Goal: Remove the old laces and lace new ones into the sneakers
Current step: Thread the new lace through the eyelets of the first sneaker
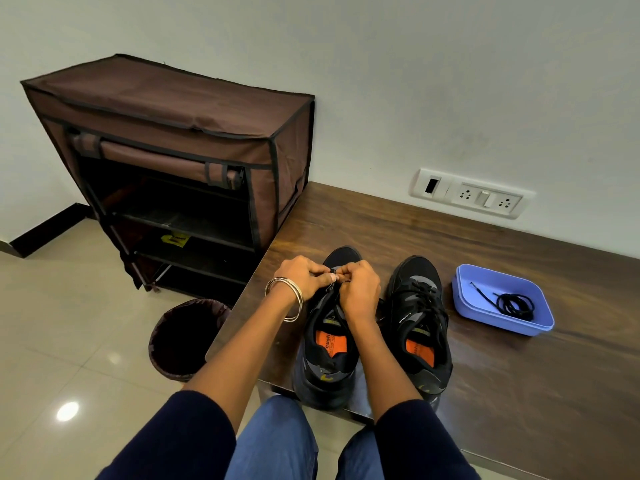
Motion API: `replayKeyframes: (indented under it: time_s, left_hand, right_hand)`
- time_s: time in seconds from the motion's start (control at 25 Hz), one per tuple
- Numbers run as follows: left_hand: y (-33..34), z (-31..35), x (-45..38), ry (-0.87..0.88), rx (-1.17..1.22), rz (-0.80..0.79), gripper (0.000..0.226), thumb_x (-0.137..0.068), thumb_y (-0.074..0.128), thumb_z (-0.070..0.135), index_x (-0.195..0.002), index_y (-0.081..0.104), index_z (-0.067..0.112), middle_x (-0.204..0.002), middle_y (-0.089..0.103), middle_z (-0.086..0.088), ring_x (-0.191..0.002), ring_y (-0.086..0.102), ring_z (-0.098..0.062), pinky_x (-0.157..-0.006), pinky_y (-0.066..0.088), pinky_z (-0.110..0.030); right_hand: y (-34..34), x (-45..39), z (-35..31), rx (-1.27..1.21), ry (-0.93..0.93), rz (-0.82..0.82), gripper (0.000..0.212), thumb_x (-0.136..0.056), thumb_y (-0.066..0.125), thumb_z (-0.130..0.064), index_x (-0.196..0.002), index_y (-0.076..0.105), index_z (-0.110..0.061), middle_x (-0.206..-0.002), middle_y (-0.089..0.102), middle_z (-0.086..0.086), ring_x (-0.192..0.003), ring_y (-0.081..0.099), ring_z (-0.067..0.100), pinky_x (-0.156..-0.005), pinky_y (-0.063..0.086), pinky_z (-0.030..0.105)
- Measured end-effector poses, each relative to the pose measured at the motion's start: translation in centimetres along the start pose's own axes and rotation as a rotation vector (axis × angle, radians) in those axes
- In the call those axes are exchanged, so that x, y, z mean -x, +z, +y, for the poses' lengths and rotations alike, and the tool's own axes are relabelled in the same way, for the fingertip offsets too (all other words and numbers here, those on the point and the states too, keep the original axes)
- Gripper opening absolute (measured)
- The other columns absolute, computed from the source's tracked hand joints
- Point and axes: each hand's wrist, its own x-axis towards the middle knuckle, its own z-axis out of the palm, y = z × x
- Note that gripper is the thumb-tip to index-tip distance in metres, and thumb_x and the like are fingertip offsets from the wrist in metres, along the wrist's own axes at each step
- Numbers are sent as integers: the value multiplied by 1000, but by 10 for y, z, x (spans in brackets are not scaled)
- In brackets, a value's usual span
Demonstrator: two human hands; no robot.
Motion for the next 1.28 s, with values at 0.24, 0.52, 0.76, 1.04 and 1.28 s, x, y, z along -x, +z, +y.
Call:
replayKeyframes:
  time_s: [0.24, 0.52, 0.76, 1.04, 1.28]
  left_hand:
    - [-2, 1, -1, -34, 98, -22, 19, -86, 68, 36, -103, 74, 29, -89, 70, 2, -57, 68, -16, -55, 57, -24]
    - [13, 11, -12, -48, -14, 200, 16, -83, 68, 35, -70, 67, 25, -84, 69, -2, -79, 66, -24, -71, 53, -32]
    - [5, 19, -21, -72, 167, 191, 30, -86, 44, 27, -90, 57, 0, -90, 62, -15, -87, 62, -38, -75, 50, -42]
    - [-129, 74, -8, -77, 1994, 340, 28, -99, 32, 12, -71, 37, 11, -50, 40, 0, -31, 32, -10, -42, 43, -20]
    - [-165, 108, 22, 188, 1991, 248, 26, -99, 40, 10, -73, 42, 13, -48, 41, 0, -31, 25, -9, -34, 29, -16]
  right_hand:
    - [-2, -1, 2, 41, -15, -48, 17, -91, 55, -9, -93, 70, -15, -103, 58, 4, -93, 59, 22, -72, 45, 31]
    - [2, -1, 8, 14, -111, -1, 14, -86, 57, -2, -88, 66, -11, -95, 62, 5, -86, 61, 24, -75, 49, 39]
    - [-1, -11, 14, 33, -138, -113, 17, -83, 69, -6, -97, 64, -13, -98, 61, 2, -89, 59, 18, -80, 48, 32]
    - [-10, -17, 8, 23, -65, -210, 17, -83, 67, -1, -88, 62, -16, -85, 60, 2, -81, 60, 17, -85, 52, 34]
    - [-28, -26, -10, 19, 23, -312, 22, -80, 70, 2, -78, 60, -18, -84, 62, 5, -87, 68, 26, -82, 57, 41]
